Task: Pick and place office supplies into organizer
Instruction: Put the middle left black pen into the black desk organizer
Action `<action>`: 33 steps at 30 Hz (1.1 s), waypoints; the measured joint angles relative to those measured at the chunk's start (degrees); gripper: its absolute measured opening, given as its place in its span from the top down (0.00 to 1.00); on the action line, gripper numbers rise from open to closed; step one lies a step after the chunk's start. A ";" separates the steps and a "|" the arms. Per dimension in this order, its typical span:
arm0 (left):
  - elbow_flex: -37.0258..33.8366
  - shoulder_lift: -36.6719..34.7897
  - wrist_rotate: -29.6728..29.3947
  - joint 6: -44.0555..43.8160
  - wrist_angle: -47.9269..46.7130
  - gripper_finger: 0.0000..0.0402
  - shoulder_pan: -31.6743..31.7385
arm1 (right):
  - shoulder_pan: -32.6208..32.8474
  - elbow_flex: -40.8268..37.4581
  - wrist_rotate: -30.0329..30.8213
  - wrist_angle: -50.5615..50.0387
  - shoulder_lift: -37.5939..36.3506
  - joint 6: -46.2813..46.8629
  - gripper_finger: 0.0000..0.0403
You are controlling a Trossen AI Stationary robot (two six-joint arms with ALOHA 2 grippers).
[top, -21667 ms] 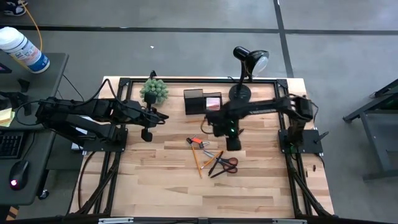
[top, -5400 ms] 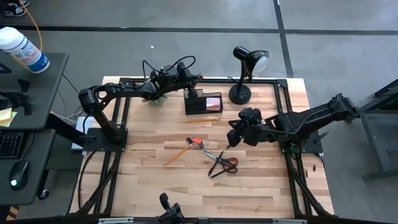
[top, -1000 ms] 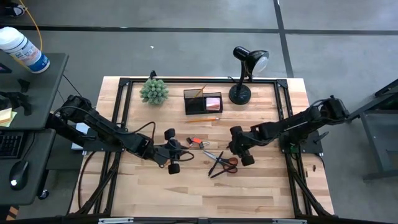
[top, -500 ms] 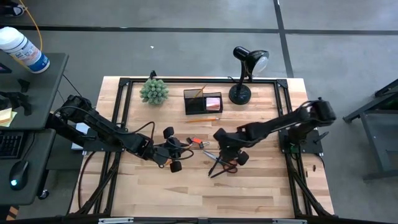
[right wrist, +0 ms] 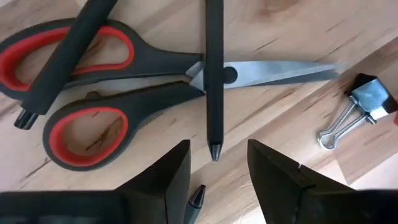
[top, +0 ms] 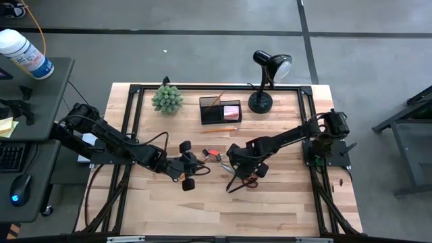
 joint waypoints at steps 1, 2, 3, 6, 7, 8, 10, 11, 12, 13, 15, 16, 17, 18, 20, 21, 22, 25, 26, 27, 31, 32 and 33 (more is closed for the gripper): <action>0.00 0.00 0.11 0.02 -0.06 0.88 0.00 | 0.00 0.00 -0.05 0.50 0.02 0.00 0.62; 0.00 0.00 0.12 0.04 -0.09 0.88 0.00 | 0.00 0.00 -0.19 1.00 0.02 0.00 0.61; 0.00 0.00 0.11 0.07 -0.09 0.88 0.00 | 0.00 0.00 -0.24 1.39 0.06 -0.01 0.61; 0.00 0.00 0.16 0.17 -0.12 0.88 0.00 | 0.00 0.00 -0.13 2.18 0.72 -0.02 0.62; 0.00 0.00 0.36 0.17 -0.14 0.88 0.00 | 0.00 0.00 -0.20 1.93 0.95 -0.02 0.62; 0.00 0.00 0.58 0.17 -0.15 0.88 0.00 | 0.00 0.00 -0.22 1.73 1.12 -0.02 0.62; 0.00 0.00 0.75 0.17 -0.20 0.88 0.00 | 0.00 0.00 -0.27 1.72 1.47 0.01 0.63; 0.00 0.00 0.75 0.17 -0.22 0.88 0.00 | 0.00 0.00 -0.28 1.69 1.58 0.02 0.63; 0.00 0.00 0.75 0.18 -0.22 0.88 0.00 | 0.00 0.00 -0.28 1.66 1.65 0.02 0.63; 0.00 0.00 0.75 0.17 -0.22 0.88 0.00 | 0.00 0.00 -0.31 1.80 1.83 -0.02 0.63; 0.00 0.00 0.75 0.17 -0.22 0.88 0.00 | 0.00 0.00 -0.37 2.33 2.01 -0.02 0.63; 0.00 0.00 0.75 0.17 -0.21 0.88 0.00 | 0.00 0.00 -0.49 2.27 2.12 -0.02 0.63; 0.00 0.00 0.76 0.17 -0.22 0.88 0.00 | 0.00 0.00 -0.65 2.29 2.40 -0.02 0.63; 0.00 0.00 0.86 0.17 -0.22 0.88 0.00 | 0.00 0.00 -0.68 2.38 2.57 -0.02 0.63; 0.00 0.00 1.12 0.17 -0.22 0.88 0.00 | 0.00 0.00 -0.62 2.15 2.77 -0.02 0.64; 0.00 0.00 1.18 0.17 -0.22 0.88 0.00 | 0.00 0.00 -0.52 2.24 2.86 -0.02 0.64; 0.00 0.00 1.18 0.17 -0.22 0.88 0.00 | 0.02 0.00 -0.39 2.55 2.89 -0.02 0.65; 0.02 0.00 1.18 0.17 -0.22 0.88 0.00 | 0.02 0.00 -0.05 2.45 2.93 -0.02 0.68; 0.02 0.00 1.18 0.17 -0.22 0.88 0.00 | 0.02 0.00 -0.05 2.57 2.93 -0.02 0.70; 0.02 0.00 1.18 0.17 -0.22 0.88 0.00 | 0.02 0.00 -0.06 2.61 2.93 -0.01 0.71; 0.02 0.02 1.18 0.17 -0.22 0.88 0.00 | 0.02 0.00 -0.63 2.46 2.93 0.04 0.80; 0.02 0.02 1.18 0.17 -0.22 0.88 0.00 | 0.02 0.00 -1.01 2.46 3.03 0.04 0.82; 0.02 0.02 1.18 0.17 -0.22 0.88 0.00 | 0.02 0.00 -1.12 2.46 3.24 0.07 0.85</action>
